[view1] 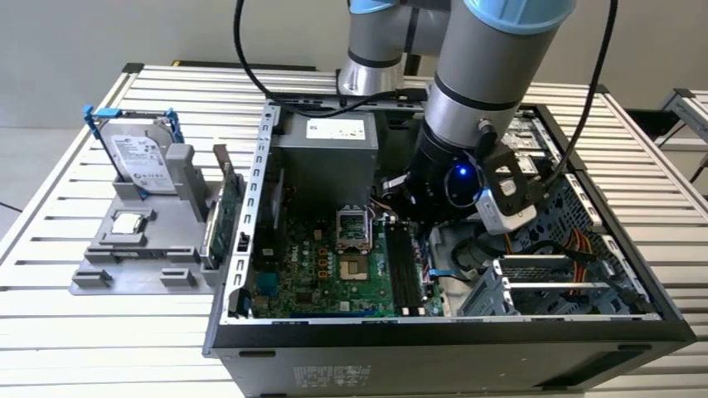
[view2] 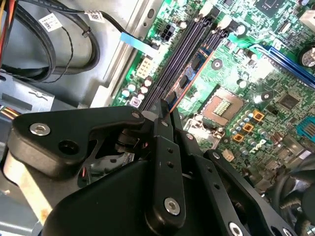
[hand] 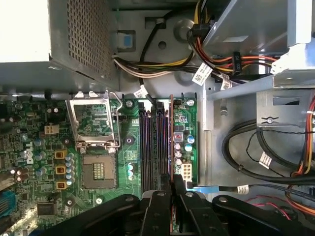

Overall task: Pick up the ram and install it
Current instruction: 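Insert the ram into the slot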

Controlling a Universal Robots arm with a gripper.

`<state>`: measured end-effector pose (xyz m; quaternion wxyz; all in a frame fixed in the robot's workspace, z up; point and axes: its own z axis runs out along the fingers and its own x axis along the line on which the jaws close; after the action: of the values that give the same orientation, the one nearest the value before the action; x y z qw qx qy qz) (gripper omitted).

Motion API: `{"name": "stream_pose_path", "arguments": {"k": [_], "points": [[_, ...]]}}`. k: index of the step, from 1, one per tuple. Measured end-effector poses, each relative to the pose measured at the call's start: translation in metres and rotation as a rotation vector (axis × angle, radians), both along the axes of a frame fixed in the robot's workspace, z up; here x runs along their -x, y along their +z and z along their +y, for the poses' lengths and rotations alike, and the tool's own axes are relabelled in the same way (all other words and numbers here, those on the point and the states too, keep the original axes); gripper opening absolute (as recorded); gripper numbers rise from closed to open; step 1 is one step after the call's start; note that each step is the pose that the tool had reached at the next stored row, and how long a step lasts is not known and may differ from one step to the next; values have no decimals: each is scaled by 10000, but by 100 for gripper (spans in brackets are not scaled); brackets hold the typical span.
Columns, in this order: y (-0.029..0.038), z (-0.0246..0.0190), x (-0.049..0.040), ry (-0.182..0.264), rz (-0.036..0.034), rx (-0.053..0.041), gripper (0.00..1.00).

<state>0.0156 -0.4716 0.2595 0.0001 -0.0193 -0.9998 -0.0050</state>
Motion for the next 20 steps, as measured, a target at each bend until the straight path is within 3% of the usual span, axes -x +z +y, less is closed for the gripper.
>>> {"name": "stream_pose_path", "arguments": {"k": [8, 20], "points": [[-87, -4, -1, -1, 0, -1, 0], [-153, -6, -12, 3, -1, -2, 0]]}}
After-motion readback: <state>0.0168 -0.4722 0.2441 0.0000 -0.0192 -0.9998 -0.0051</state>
